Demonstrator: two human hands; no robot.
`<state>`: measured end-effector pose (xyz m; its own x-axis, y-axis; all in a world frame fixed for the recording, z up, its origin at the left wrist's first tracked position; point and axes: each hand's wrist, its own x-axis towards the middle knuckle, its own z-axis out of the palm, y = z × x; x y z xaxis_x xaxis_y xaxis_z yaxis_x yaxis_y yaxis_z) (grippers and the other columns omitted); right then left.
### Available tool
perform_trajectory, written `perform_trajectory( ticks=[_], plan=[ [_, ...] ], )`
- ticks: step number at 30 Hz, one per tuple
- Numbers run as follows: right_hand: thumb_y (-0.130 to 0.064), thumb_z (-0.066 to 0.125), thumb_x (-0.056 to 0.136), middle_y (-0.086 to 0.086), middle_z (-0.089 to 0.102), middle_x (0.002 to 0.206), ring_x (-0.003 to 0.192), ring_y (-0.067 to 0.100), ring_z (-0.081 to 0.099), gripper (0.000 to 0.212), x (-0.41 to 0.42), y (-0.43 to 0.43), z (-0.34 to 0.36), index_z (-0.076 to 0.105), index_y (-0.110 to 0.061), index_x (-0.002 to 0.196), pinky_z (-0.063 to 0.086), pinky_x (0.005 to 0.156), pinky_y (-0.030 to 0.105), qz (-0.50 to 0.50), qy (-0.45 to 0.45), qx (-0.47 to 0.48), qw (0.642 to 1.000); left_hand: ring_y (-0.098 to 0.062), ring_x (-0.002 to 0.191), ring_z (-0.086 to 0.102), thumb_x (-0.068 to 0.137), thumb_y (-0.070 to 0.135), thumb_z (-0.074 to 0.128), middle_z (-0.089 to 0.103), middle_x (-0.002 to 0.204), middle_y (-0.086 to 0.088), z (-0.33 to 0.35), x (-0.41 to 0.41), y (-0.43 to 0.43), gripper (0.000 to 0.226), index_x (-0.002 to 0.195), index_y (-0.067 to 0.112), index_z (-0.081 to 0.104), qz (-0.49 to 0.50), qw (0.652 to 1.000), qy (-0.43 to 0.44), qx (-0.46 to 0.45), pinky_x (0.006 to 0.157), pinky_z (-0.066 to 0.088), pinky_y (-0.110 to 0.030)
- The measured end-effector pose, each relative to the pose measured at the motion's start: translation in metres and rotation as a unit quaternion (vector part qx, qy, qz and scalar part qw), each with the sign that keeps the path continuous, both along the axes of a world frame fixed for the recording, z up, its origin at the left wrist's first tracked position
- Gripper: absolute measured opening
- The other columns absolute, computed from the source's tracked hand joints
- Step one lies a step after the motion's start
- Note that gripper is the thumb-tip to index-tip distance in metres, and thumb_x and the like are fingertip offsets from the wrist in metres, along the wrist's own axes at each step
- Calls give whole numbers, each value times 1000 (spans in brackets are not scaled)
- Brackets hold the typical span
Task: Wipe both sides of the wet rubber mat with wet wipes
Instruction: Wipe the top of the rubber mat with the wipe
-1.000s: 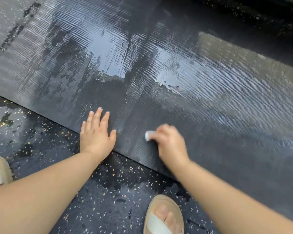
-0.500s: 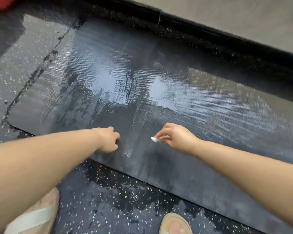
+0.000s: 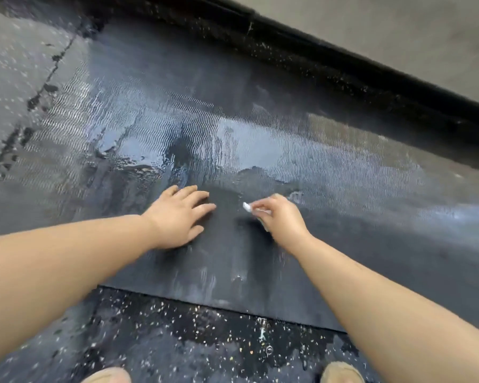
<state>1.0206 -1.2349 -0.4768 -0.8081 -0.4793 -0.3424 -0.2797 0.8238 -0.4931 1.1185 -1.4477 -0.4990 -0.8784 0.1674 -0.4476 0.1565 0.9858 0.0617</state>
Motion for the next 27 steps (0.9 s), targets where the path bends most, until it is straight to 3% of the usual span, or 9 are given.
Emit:
perform_trajectory(
  ticks=[3,6,10,13,15,19,22,27],
  plan=[
    [-20,58,91,3,51,90,89,17,53,18,-36,-35,-7,71,-19,103,32,70,21,-18,78,-11,997,-16,146,-5,97,50,26,-1,159,8,-26,19,-5,59,150,35,7,33,998,43,30,115,-3,-42],
    [-6,53,91,10,56,107,100,24,54,27,-81,-49,-18,69,-20,108,37,79,23,-45,133,5,990,-19,146,-2,97,45,32,4,159,6,-34,25,-2,58,150,31,14,54,993,75,68,114,-8,-43],
    [-9,51,94,10,57,106,100,28,54,26,-76,-41,-37,70,-18,109,37,80,25,-70,143,26,987,-29,139,31,88,39,39,38,148,-4,-29,25,-2,54,137,19,49,58,983,126,124,113,17,-52],
    [1,57,87,11,60,94,87,34,56,24,-9,-27,-40,74,-14,96,42,78,29,-44,174,-41,983,-33,132,42,83,40,31,47,142,-8,-28,26,-1,59,131,16,57,60,980,140,127,108,29,-57],
    [10,63,76,8,61,85,74,29,55,29,48,-10,-37,75,-14,88,38,72,24,-4,184,-54,981,-33,131,43,82,39,32,48,141,-9,-28,27,1,59,130,15,58,64,979,145,127,107,30,-58],
    [20,65,60,0,58,79,67,22,53,48,133,31,-22,73,-20,84,46,61,24,135,79,-43,987,-33,132,41,83,39,31,47,142,-9,-29,29,1,60,132,15,56,67,978,152,124,108,28,-58],
    [17,59,66,2,59,78,65,25,55,44,128,36,-5,75,-20,86,50,58,25,226,19,-45,973,-32,135,39,84,40,28,44,144,-8,-30,30,0,61,134,15,54,62,979,145,126,110,25,-57],
    [5,55,85,13,56,93,89,30,58,32,26,-24,-10,73,-17,101,44,79,32,-14,107,-64,992,-29,141,28,88,42,26,34,150,-5,-30,30,-3,60,140,18,45,58,982,130,127,115,14,-53]
  ],
)
